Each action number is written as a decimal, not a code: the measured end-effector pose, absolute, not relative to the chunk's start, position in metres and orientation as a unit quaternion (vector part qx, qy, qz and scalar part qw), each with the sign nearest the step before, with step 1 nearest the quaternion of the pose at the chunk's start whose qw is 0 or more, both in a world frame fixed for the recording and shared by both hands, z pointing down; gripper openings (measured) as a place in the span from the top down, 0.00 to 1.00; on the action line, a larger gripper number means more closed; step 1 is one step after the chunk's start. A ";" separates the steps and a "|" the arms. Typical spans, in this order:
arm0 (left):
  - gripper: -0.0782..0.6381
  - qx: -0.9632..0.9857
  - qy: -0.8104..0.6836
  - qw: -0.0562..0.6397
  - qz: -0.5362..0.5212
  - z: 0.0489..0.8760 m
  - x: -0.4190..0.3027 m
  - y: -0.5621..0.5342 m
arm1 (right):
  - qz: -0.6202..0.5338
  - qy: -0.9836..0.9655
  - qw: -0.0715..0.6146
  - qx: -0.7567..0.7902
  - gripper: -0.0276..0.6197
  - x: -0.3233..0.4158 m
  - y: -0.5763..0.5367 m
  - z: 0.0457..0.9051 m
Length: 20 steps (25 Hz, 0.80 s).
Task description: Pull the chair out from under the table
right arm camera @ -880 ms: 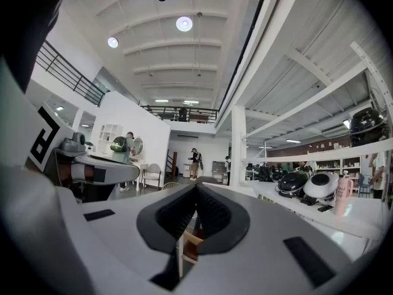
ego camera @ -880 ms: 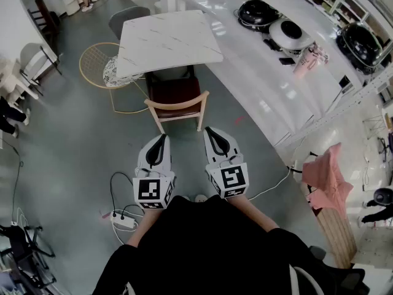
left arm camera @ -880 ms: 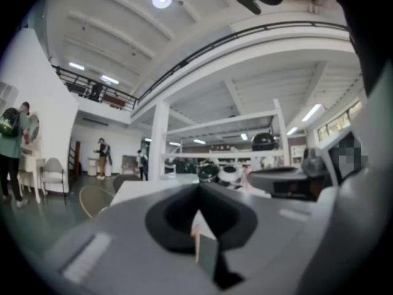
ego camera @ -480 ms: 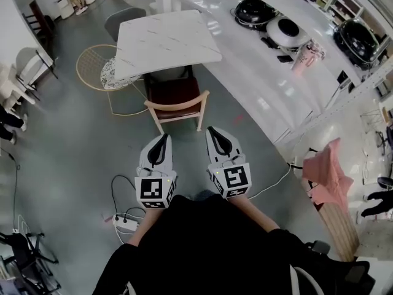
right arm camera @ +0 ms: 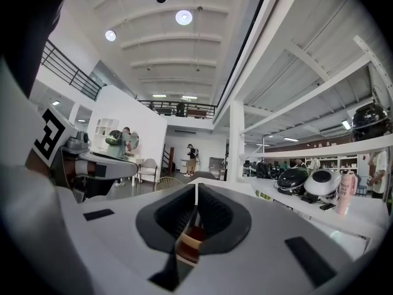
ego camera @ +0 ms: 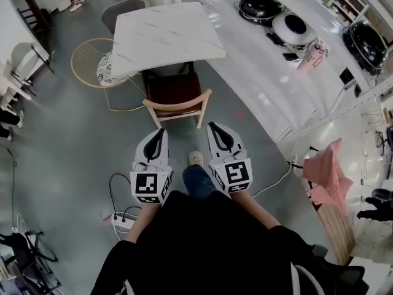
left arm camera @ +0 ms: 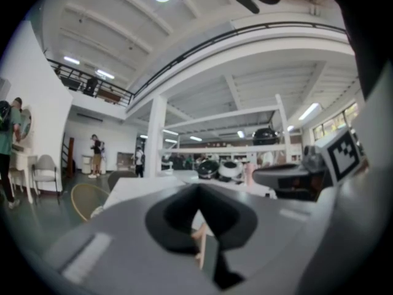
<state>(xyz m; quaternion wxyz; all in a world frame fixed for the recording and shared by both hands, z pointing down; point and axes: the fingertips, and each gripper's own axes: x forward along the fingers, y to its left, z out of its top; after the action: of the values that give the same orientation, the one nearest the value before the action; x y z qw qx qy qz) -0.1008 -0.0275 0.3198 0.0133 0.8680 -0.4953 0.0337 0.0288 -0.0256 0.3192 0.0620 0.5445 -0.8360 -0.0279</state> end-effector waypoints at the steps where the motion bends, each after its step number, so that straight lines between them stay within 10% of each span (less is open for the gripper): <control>1: 0.88 0.869 -0.494 0.013 0.034 0.323 -0.099 -0.038 | -0.031 -0.838 0.067 0.541 0.92 0.030 -0.037 0.323; 20: 0.66 0.880 -0.439 0.048 0.176 0.428 -0.078 -0.221 | -0.002 -0.902 0.227 0.367 0.83 0.042 -0.227 0.436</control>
<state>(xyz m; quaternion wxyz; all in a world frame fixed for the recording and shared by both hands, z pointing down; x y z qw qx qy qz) -0.0780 -0.2206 0.4283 0.0475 0.8798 -0.4388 0.1765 0.0416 -0.2275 0.4356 0.2268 0.3668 -0.9022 -0.0024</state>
